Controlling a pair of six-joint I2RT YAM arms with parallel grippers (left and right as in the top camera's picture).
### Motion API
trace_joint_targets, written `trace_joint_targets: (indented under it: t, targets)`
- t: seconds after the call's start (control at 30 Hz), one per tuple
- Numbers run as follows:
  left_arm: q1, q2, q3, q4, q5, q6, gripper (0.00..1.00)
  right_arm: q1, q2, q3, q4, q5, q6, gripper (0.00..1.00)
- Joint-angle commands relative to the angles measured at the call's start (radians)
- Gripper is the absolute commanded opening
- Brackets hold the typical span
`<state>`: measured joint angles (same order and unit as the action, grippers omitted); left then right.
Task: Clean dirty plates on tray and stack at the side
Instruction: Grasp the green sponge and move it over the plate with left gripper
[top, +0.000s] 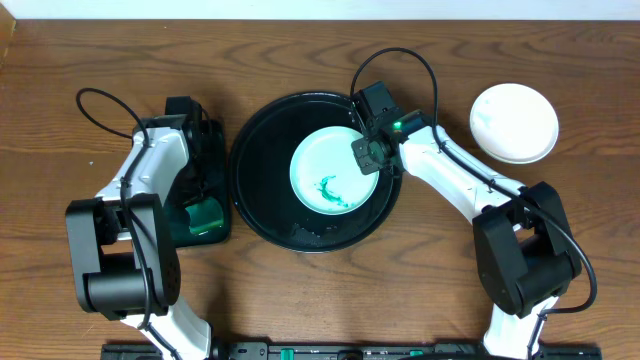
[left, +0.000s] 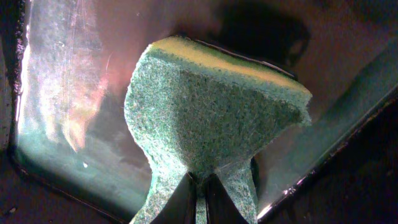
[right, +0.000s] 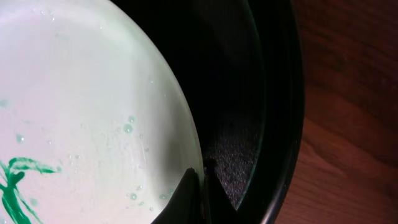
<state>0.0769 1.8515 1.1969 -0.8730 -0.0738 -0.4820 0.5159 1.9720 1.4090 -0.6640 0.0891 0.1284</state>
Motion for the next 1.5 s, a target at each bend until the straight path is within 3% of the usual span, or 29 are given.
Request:
trace_joint_targets:
  t: [0.0, 0.03, 0.07, 0.23, 0.3, 0.37, 0.4, 0.7, 0.87, 1.1, 1.33, 1.47]
  targets:
    - [0.005, 0.025, -0.023, 0.003, -0.011, 0.01, 0.13, 0.027, 0.01, -0.005, -0.011, 0.003, -0.018, 0.01]
    - [0.005, 0.025, -0.024, 0.0, -0.011, 0.01, 0.29, 0.027, 0.01, -0.005, -0.014, 0.003, -0.018, 0.01]
    - [0.005, 0.025, -0.025, 0.0, -0.011, 0.01, 0.36, 0.027, 0.01, -0.005, -0.018, 0.003, -0.018, 0.01]
    - [0.005, 0.025, -0.048, 0.016, -0.011, 0.01, 0.4, 0.027, 0.01, -0.005, -0.024, 0.003, -0.018, 0.01]
    - [0.005, 0.025, -0.062, 0.03, -0.011, 0.01, 0.29, 0.027, 0.01, -0.005, -0.024, 0.003, -0.018, 0.01]
    - [0.005, 0.025, -0.074, 0.046, -0.002, 0.01, 0.09, 0.027, 0.01, -0.005, -0.024, 0.003, -0.018, 0.01]
    - [0.005, 0.025, -0.077, 0.053, 0.013, 0.01, 0.07, 0.027, 0.01, -0.005, -0.024, 0.003, -0.018, 0.01]
    - [0.005, -0.011, -0.074, 0.071, 0.082, 0.011, 0.07, 0.027, 0.01, -0.005, -0.032, 0.003, -0.018, 0.01]
    - [0.005, -0.147, -0.062, 0.052, 0.082, 0.018, 0.07, 0.027, 0.01, -0.005, -0.032, 0.003, -0.018, 0.01]
    - [0.005, -0.377, -0.062, 0.037, 0.077, 0.142, 0.07, 0.027, 0.01, -0.005, -0.024, 0.003, -0.018, 0.01]
    - [0.0, -0.467, -0.063, 0.113, -0.174, 0.214, 0.07, 0.027, 0.01, -0.005, -0.023, 0.003, -0.019, 0.01]
    - [-0.015, -0.467, -0.063, 0.188, -0.209, 0.273, 0.07, 0.027, 0.01, -0.005, -0.024, 0.003, -0.019, 0.01]
